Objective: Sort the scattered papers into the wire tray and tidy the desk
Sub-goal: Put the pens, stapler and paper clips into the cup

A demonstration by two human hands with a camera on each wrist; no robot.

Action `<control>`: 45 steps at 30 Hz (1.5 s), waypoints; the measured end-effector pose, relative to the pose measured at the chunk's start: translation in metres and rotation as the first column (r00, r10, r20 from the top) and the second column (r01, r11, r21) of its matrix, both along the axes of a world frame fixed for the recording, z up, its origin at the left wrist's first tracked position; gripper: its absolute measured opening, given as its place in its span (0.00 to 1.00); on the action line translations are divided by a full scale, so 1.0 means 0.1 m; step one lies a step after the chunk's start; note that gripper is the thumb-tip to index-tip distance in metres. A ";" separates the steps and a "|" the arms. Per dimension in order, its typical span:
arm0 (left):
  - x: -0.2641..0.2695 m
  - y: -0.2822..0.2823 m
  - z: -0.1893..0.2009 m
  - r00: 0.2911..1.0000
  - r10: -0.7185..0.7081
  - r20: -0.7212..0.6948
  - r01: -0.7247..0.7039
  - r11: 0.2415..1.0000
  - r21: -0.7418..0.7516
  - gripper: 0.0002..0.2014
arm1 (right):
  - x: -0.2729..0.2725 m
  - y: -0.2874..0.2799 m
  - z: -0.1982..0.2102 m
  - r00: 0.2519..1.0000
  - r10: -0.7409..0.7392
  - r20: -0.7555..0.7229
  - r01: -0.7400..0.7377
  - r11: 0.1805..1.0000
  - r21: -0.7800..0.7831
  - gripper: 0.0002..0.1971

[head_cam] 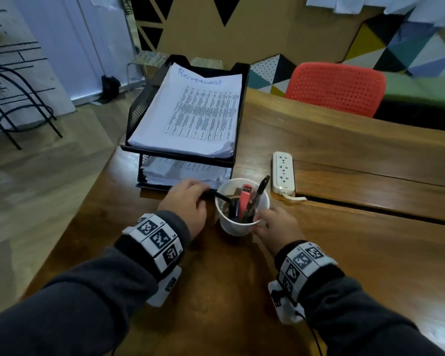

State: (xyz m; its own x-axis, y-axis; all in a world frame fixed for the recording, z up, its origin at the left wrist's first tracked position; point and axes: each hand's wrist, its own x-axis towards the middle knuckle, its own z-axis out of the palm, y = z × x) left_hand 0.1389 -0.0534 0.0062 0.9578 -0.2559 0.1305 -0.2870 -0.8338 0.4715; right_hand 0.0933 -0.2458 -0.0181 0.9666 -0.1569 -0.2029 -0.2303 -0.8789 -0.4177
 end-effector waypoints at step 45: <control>0.70 -0.01 -0.04 0.993 -0.106 -0.057 0.120 0.839 0.531 0.52 | 1.06 -0.18 0.44 0.958 -0.069 0.278 0.097 0.991 -0.090 0.14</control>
